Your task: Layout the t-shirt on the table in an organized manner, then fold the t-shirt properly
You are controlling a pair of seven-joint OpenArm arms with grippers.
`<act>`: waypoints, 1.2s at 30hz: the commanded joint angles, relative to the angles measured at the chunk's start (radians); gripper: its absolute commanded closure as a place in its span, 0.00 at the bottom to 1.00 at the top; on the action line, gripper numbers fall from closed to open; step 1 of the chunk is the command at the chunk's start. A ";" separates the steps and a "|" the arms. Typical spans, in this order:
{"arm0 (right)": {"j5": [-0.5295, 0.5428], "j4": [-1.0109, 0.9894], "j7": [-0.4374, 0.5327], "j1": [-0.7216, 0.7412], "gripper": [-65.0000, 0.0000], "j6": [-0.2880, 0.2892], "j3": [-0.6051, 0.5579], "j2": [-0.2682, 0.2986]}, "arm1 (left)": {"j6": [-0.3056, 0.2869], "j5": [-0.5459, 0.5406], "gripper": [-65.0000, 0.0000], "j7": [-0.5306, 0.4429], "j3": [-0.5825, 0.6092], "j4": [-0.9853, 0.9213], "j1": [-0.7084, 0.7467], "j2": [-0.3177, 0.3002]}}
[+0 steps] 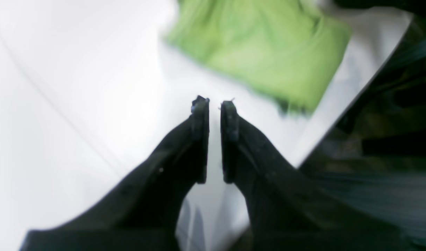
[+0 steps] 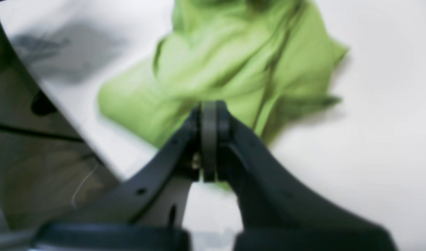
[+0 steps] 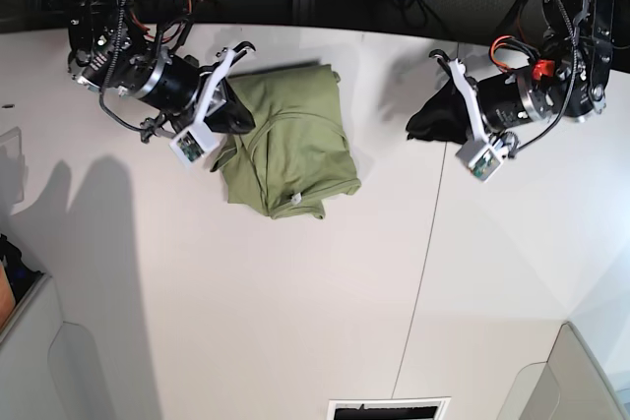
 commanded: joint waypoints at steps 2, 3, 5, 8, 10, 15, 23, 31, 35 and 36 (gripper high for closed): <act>0.039 0.080 0.021 -0.101 1.00 0.021 0.025 0.035 | -0.009 -0.017 0.89 -0.008 -0.050 0.057 0.098 -0.023; 0.044 0.109 0.021 -0.147 1.00 0.030 0.035 0.051 | -0.009 -0.017 0.89 -0.008 -0.074 0.082 0.143 -0.024; 0.056 0.154 0.021 -0.241 1.00 0.030 0.051 0.087 | -0.009 -0.016 0.89 -0.008 -0.116 0.126 0.235 -0.023; 0.052 0.172 0.021 -0.372 1.00 0.031 0.053 0.121 | -0.009 0.027 0.89 -0.011 -0.133 0.132 0.365 -0.023; 0.033 0.167 0.022 -0.435 1.00 0.042 0.053 0.123 | -0.009 0.081 0.89 -0.031 -0.128 0.109 0.431 -0.014; -0.012 0.064 0.022 -0.511 1.00 0.045 0.053 0.128 | -0.009 0.258 0.89 -0.131 -0.098 -0.062 0.495 0.046; -0.019 -0.399 0.050 -0.439 1.00 0.043 0.035 0.128 | -0.009 0.444 0.89 -0.180 0.100 -0.529 0.372 0.069; -0.095 -0.960 0.068 -0.140 1.00 -0.028 -0.126 0.124 | 0.027 0.541 0.89 -0.184 0.345 -1.046 0.060 0.143; -0.120 -1.102 0.066 -0.030 1.00 -0.040 -0.209 0.097 | 0.027 0.571 0.89 -0.214 0.407 -1.252 -0.069 0.203; -0.124 -1.113 0.069 -0.016 1.00 -0.040 -0.221 0.091 | 0.027 0.570 0.89 -0.215 0.417 -1.285 -0.092 0.214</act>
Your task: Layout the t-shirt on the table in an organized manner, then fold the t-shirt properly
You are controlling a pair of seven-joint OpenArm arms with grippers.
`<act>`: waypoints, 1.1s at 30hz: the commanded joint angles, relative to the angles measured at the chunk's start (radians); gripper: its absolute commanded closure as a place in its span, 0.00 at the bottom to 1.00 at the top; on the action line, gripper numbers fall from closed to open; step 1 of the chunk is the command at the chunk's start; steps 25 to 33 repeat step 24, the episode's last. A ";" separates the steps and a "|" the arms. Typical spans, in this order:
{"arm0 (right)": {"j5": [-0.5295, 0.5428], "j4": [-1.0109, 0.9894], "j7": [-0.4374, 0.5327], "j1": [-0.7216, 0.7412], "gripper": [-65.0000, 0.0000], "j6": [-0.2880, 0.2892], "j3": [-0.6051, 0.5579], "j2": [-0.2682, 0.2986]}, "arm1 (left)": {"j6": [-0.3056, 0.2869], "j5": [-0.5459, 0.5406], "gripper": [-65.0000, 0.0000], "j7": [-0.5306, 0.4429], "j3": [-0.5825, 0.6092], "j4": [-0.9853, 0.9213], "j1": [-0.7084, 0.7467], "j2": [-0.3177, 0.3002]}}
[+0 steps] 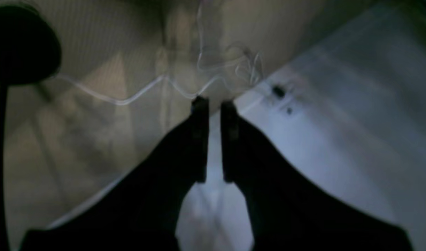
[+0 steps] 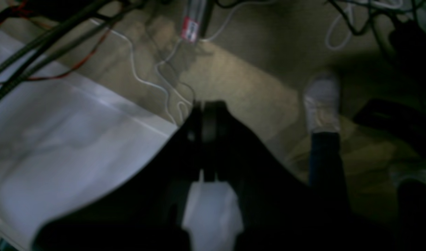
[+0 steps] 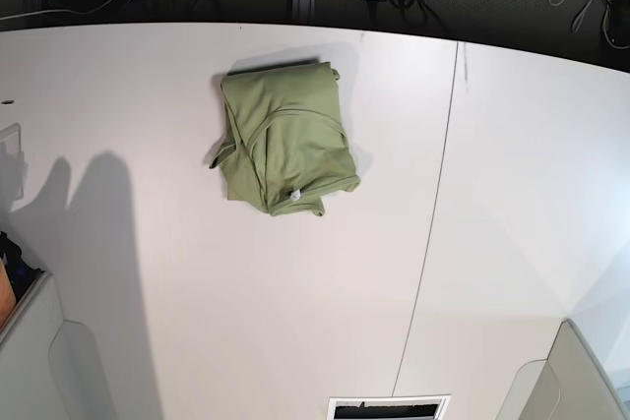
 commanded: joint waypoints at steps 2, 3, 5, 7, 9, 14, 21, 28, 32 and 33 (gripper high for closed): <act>0.005 0.002 0.004 0.017 1.00 0.007 -0.013 -0.002 | -0.003 -0.002 0.89 0.008 0.006 -0.033 -0.034 0.013; 0.005 0.002 0.010 0.028 1.00 0.007 -0.014 -0.008 | -0.004 -0.002 0.89 0.000 0.006 -0.040 -0.045 0.021; 0.014 0.002 0.018 0.052 1.00 0.007 -0.014 -0.020 | -0.004 -0.002 0.89 -0.011 0.006 -0.040 -0.060 0.030; 0.058 0.003 0.017 0.071 1.00 0.009 -0.014 -0.026 | -0.004 -0.002 0.89 -0.013 0.006 -0.040 -0.071 0.037; 0.098 0.007 0.017 0.075 1.00 0.014 -0.014 -0.022 | -0.005 -0.002 0.89 -0.016 0.006 -0.040 -0.070 0.043; 0.178 0.015 0.018 0.072 1.00 0.015 -0.013 -0.017 | -0.039 0.022 0.89 -0.087 0.006 -0.040 -0.066 0.058; 0.189 0.014 0.027 0.072 1.00 0.015 -0.013 -0.017 | -0.039 0.086 0.89 -0.123 -0.025 -0.040 -0.053 0.120; 0.221 0.014 0.032 0.069 1.00 0.015 -0.013 -0.021 | -0.039 0.096 0.89 -0.165 -0.034 -0.040 -0.044 0.134; 0.221 0.014 0.032 0.069 1.00 0.015 -0.013 -0.021 | -0.039 0.096 0.89 -0.165 -0.034 -0.040 -0.044 0.134; 0.221 0.014 0.032 0.069 1.00 0.015 -0.013 -0.021 | -0.039 0.096 0.89 -0.165 -0.034 -0.040 -0.044 0.134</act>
